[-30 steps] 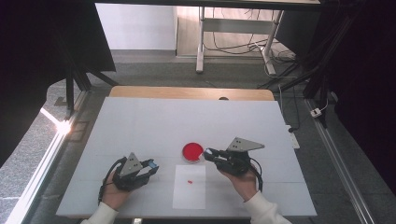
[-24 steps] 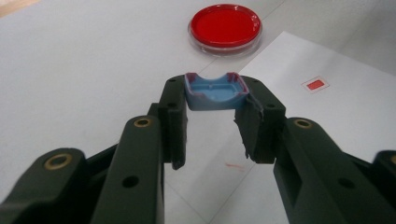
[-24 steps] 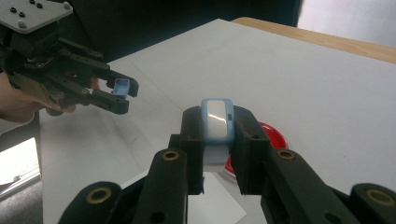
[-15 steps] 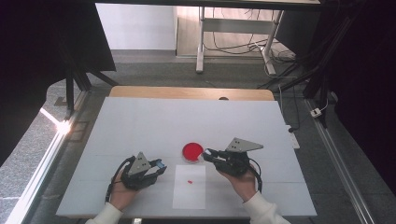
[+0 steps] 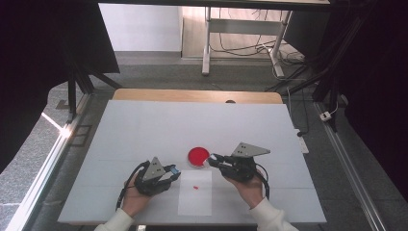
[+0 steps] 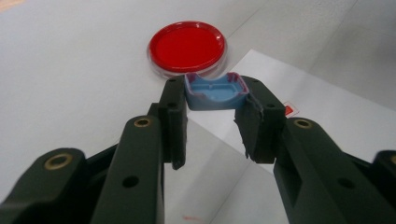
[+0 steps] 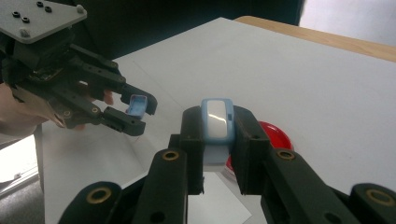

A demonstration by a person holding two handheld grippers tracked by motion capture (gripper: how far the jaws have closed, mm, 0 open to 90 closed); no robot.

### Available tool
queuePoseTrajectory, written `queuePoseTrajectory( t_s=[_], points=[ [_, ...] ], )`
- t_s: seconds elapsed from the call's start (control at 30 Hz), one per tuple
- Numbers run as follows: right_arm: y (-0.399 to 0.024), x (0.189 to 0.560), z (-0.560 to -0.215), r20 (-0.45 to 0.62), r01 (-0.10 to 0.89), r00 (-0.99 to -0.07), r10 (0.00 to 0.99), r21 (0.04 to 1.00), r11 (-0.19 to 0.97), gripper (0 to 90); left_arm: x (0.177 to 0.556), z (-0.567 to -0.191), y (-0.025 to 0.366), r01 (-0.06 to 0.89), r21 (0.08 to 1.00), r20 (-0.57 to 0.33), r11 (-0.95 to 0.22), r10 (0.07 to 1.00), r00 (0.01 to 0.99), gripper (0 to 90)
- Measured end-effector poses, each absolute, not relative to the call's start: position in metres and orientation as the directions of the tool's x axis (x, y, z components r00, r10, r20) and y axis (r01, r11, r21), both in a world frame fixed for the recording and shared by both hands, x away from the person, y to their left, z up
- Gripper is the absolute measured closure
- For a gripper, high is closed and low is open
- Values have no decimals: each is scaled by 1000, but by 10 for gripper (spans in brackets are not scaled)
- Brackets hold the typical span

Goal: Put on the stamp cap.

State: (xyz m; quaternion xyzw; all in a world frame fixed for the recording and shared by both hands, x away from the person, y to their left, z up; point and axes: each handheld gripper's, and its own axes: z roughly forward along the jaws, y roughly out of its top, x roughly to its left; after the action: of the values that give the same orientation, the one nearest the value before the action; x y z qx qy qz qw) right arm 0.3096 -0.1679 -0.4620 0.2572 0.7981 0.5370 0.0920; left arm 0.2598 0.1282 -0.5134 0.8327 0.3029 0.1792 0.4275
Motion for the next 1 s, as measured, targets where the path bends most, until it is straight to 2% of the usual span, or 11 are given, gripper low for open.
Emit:
queuePoseTrajectory(
  t_s=[1.0],
  points=[
    [-168, 309, -461, 132, 312, -850, 509, 906, 286, 751, 279, -518, 74, 304, 810, 69, -501, 597, 799, 643]
  ],
)
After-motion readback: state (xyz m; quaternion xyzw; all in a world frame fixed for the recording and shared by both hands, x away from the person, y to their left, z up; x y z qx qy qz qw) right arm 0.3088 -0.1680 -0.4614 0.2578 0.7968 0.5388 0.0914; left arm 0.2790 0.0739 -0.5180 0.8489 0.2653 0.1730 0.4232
